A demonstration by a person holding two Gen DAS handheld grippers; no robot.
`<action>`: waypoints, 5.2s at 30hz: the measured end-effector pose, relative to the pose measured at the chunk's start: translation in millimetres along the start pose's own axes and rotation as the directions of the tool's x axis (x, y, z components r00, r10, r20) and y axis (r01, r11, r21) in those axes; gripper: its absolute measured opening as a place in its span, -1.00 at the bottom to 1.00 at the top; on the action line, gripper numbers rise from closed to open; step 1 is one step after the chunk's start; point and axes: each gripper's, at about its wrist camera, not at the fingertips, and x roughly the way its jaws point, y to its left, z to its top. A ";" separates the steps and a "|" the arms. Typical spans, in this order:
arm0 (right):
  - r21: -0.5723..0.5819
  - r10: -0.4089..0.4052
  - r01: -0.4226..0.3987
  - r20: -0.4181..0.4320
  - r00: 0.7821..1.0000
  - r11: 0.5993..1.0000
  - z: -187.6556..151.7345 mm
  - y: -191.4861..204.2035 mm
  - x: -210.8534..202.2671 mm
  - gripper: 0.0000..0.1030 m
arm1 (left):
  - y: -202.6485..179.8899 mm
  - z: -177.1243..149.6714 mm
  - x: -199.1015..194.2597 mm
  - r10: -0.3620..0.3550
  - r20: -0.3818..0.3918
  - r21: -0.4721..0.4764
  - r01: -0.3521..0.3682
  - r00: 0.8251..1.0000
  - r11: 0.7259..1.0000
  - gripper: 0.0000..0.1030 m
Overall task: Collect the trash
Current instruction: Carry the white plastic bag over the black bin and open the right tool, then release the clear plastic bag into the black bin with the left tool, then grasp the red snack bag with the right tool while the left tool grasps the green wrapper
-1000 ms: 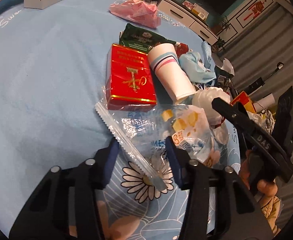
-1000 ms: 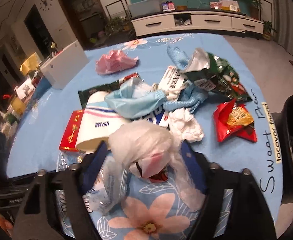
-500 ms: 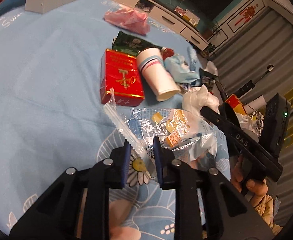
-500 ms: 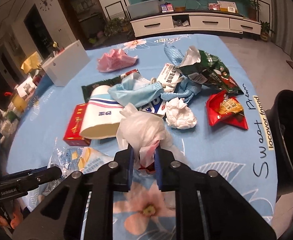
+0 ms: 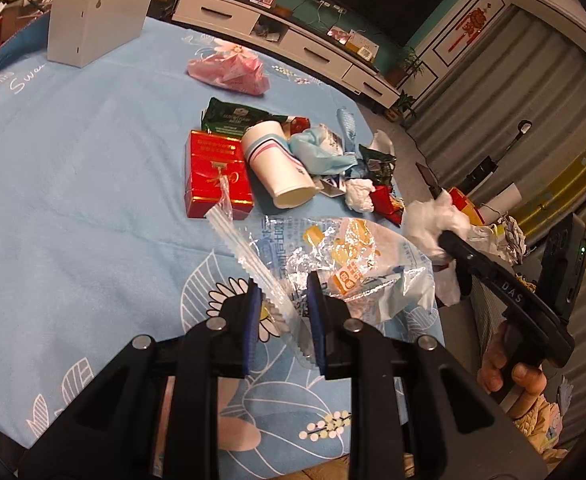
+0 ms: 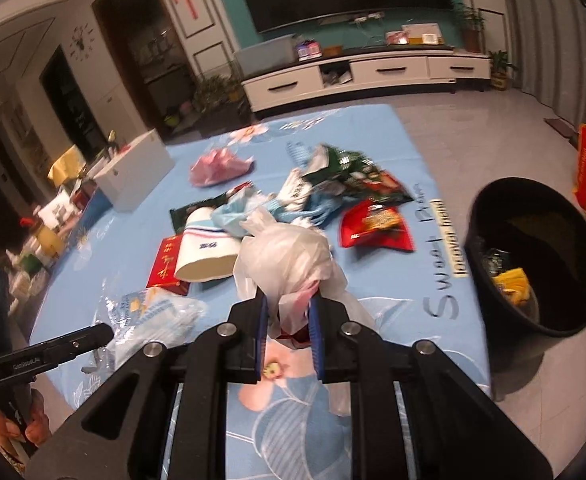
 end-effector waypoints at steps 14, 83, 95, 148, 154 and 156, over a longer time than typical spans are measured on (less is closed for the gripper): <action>0.046 -0.071 0.067 0.097 0.993 0.997 4.2 -33.1 -55.9 -0.63 | -22.9 -9.9 -38.1 0.035 0.100 0.034 -0.038 0.994 0.999 -0.54; 0.452 -0.201 0.099 0.182 0.963 0.886 -20.0 -214.7 -71.8 -0.63 | -241.9 42.3 132.5 -0.041 -0.077 0.436 0.071 0.996 0.897 -0.51; 0.521 -0.225 0.112 0.160 0.961 0.846 -13.8 -258.4 -43.6 -0.55 | -300.0 44.2 209.7 0.072 -0.077 0.560 -0.017 0.994 0.828 -0.45; 0.161 -0.055 0.070 -0.094 0.994 0.985 -1.4 -70.3 5.4 0.05 | 20.2 19.0 16.2 0.204 0.008 0.008 -0.204 0.979 0.979 0.71; 0.081 -0.038 0.046 -0.102 0.994 0.996 11.8 -56.9 27.3 0.05 | 10.9 24.1 32.7 0.171 -0.015 0.032 -0.171 0.985 0.985 0.71; 0.038 -0.035 0.039 -0.100 0.994 0.999 17.5 -52.1 35.5 0.05 | 5.3 28.9 38.1 0.161 -0.016 0.042 -0.160 0.987 0.986 0.71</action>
